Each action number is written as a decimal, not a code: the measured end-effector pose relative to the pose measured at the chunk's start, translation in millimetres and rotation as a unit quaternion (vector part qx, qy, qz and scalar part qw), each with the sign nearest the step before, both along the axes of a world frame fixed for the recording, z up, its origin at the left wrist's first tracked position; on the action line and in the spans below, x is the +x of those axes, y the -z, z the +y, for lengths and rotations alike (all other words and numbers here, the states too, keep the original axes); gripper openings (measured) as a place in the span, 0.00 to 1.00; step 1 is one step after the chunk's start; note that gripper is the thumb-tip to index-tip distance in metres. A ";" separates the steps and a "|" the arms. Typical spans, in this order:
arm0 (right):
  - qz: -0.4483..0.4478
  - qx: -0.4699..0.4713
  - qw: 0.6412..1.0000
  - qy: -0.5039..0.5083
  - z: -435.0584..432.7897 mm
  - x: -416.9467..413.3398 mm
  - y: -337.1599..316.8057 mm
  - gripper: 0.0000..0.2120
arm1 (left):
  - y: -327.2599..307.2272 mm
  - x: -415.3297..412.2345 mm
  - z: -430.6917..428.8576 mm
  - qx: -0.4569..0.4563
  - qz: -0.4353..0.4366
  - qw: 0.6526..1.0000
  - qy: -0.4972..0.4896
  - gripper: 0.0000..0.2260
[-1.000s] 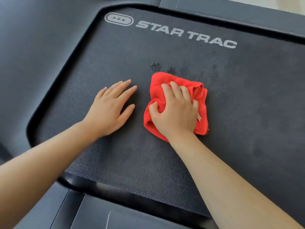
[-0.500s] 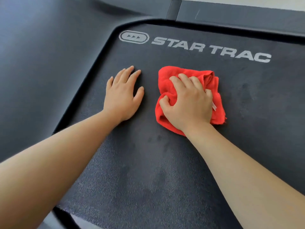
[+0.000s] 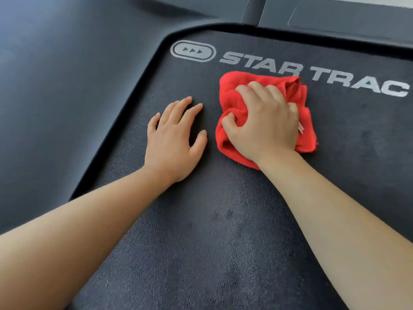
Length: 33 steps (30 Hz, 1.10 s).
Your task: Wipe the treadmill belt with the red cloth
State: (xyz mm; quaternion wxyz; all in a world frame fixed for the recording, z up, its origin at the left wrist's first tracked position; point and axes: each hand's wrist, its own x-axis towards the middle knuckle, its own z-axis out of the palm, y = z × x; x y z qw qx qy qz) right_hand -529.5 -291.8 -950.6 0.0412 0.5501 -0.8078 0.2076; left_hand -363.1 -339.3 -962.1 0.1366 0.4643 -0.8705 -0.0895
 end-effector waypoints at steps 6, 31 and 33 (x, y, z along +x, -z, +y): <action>-0.003 0.031 0.999 -0.009 -31.2 -4.9 -5.0 0.23 | -1.8 0.9 0.0 0.007 0.002 1.000 0.003 0.24; -0.024 0.024 0.990 0.138 64.8 -89.6 -3.2 0.23 | -2.8 -84.9 35.6 0.016 0.001 0.994 0.111 0.22; -0.019 0.029 0.990 0.134 54.7 -102.1 -3.4 0.23 | -3.6 -85.9 34.6 0.021 0.002 0.993 0.112 0.23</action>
